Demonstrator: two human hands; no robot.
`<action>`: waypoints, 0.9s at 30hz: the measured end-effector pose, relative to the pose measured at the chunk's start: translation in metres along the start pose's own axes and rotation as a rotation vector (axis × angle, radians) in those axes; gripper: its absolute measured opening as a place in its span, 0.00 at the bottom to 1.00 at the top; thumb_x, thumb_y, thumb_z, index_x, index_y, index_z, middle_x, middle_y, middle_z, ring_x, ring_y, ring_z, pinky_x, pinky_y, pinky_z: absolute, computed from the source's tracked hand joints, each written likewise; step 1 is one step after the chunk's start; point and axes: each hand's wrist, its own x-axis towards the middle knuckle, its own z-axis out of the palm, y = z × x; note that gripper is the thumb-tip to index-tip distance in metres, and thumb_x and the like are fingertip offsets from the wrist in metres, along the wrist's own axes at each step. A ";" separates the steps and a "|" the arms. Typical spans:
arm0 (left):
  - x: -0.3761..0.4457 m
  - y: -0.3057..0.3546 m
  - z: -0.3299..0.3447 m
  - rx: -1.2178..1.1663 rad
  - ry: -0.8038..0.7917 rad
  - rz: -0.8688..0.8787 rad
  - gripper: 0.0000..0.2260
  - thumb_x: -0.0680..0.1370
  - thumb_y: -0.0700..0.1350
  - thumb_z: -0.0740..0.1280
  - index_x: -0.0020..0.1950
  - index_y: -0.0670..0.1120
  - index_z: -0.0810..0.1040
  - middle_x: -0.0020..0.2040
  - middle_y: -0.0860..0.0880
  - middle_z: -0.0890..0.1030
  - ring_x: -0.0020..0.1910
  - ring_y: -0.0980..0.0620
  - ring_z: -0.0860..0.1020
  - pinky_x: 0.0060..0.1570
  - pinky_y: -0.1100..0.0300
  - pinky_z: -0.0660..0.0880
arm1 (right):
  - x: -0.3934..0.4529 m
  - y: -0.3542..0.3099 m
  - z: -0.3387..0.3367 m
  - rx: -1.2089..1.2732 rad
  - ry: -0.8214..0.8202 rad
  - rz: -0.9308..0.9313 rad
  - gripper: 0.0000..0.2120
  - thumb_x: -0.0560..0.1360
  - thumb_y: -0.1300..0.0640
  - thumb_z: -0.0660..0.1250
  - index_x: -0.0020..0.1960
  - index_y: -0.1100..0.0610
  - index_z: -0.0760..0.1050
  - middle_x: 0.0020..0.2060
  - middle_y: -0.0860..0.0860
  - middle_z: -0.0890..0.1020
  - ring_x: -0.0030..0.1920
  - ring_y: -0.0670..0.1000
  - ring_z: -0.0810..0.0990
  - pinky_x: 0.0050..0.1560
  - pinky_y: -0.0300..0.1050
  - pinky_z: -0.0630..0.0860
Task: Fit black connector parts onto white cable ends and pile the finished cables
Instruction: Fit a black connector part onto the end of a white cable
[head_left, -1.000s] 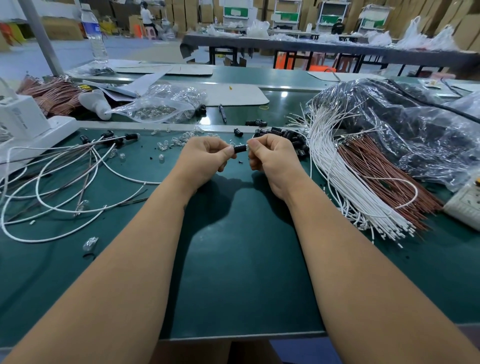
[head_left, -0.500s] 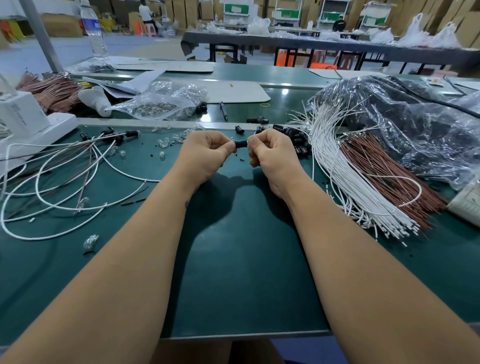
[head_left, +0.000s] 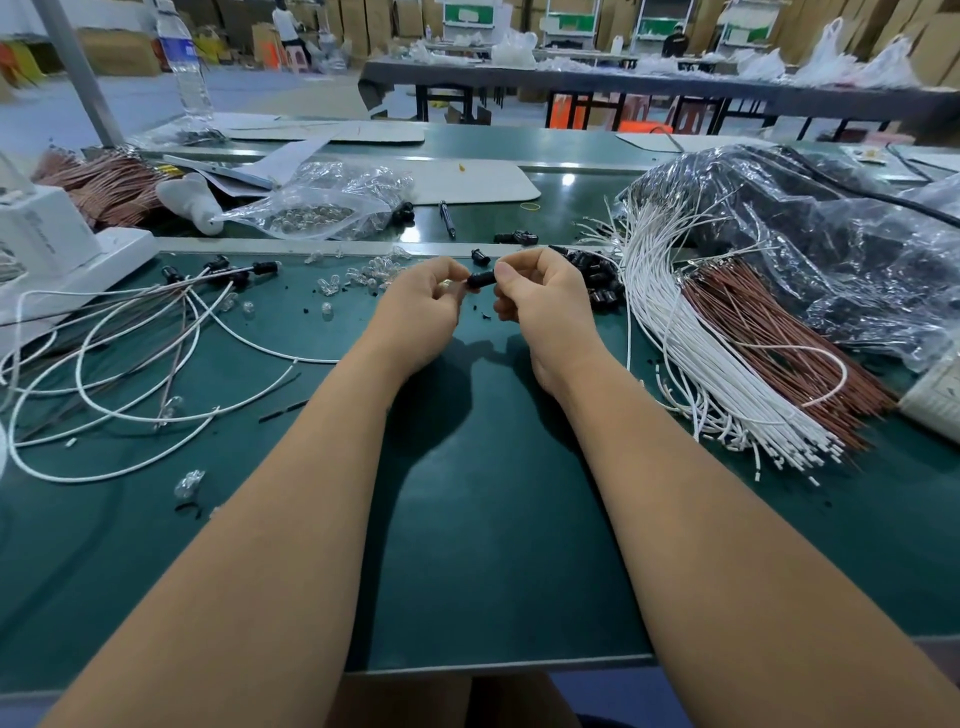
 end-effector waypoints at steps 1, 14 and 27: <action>0.001 0.000 0.001 -0.003 -0.009 -0.009 0.10 0.82 0.40 0.58 0.45 0.51 0.75 0.32 0.49 0.71 0.32 0.50 0.65 0.32 0.60 0.62 | 0.000 0.000 0.001 -0.014 0.025 -0.017 0.06 0.78 0.63 0.65 0.43 0.55 0.74 0.37 0.49 0.77 0.32 0.44 0.74 0.36 0.35 0.74; -0.001 -0.001 -0.010 -0.221 -0.149 0.024 0.14 0.83 0.40 0.57 0.42 0.53 0.75 0.32 0.57 0.77 0.32 0.59 0.69 0.37 0.66 0.66 | 0.001 -0.006 -0.005 0.046 0.234 0.032 0.07 0.77 0.62 0.63 0.41 0.54 0.73 0.33 0.49 0.74 0.28 0.44 0.71 0.30 0.34 0.70; 0.001 -0.004 -0.011 -0.358 -0.072 0.107 0.14 0.83 0.39 0.58 0.41 0.52 0.76 0.33 0.55 0.77 0.31 0.56 0.70 0.34 0.66 0.69 | 0.000 -0.005 -0.003 0.114 0.150 -0.037 0.08 0.78 0.64 0.66 0.41 0.56 0.75 0.29 0.50 0.74 0.27 0.43 0.71 0.30 0.35 0.71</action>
